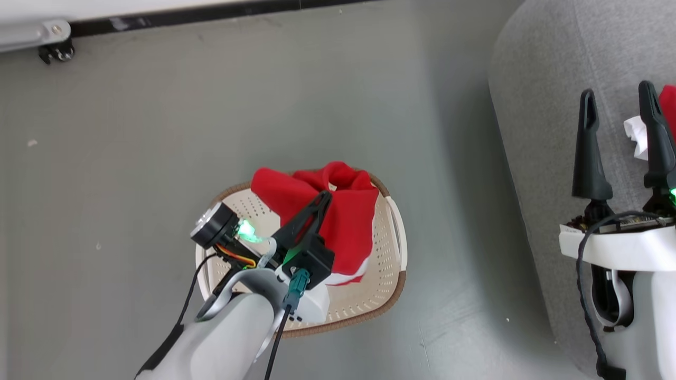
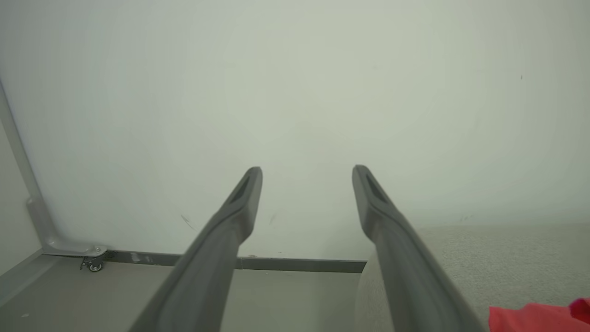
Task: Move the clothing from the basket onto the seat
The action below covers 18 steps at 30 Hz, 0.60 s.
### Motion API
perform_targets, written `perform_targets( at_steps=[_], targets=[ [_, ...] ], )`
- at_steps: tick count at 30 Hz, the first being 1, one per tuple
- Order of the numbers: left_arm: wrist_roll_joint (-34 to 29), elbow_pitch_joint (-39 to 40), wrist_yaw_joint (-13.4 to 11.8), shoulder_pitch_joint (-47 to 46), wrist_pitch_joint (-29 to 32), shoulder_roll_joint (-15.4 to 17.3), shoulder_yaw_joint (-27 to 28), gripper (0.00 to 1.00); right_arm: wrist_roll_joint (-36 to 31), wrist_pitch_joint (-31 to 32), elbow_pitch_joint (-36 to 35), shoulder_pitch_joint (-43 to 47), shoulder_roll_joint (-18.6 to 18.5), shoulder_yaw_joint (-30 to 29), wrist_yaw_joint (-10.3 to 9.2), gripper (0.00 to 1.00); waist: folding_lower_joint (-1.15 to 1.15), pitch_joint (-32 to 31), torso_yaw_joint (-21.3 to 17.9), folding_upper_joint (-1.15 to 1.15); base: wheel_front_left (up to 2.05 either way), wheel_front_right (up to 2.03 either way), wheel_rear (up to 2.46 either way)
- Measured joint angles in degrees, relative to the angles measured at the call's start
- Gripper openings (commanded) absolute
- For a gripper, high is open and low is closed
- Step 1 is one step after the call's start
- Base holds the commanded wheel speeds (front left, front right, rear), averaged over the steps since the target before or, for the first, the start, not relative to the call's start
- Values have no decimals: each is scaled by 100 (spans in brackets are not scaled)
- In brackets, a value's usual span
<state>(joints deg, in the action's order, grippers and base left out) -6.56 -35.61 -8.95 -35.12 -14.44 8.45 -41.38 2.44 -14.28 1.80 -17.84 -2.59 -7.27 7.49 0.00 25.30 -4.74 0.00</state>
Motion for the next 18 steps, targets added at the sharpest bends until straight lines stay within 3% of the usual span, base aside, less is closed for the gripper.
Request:
perform_targets(
  at_steps=[2, 3, 5, 6, 7, 18],
  targets=[
    [94, 45, 41, 101, -2, 3, 0, 0, -23, 0, 4, 95, 1, -15, 0, 100, 0, -126, 11, 0, 0, 0, 0],
    [101, 71, 42, 140, -2, 7, 0, 16, -37, 1, 3, 127, 1, -19, 0, 100, 0, -166, 14, 0, 0, 0, 0],
    [130, 130, 47, 205, -3, 5, 0, 71, -47, 1, 3, 172, 2, -21, 0, 100, 0, -240, 16, 0, 0, 0, 0],
    [147, 151, 49, 230, -3, 5, 0, 92, -48, 2, 0, 184, 2, -25, 0, 100, 0, -276, 16, 0, 0, 0, 0],
    [159, 179, 67, 252, -3, 9, 3, 100, -48, 15, -9, 208, 1, -30, 0, 100, 0, -309, 16, 0, 0, 0, 0],
    [475, 555, 41, 534, -3, 22, 212, 100, -56, 118, -141, 411, 3, -47, 0, 100, 0, -606, 23, 0, 0, 0, 0]
  ],
)
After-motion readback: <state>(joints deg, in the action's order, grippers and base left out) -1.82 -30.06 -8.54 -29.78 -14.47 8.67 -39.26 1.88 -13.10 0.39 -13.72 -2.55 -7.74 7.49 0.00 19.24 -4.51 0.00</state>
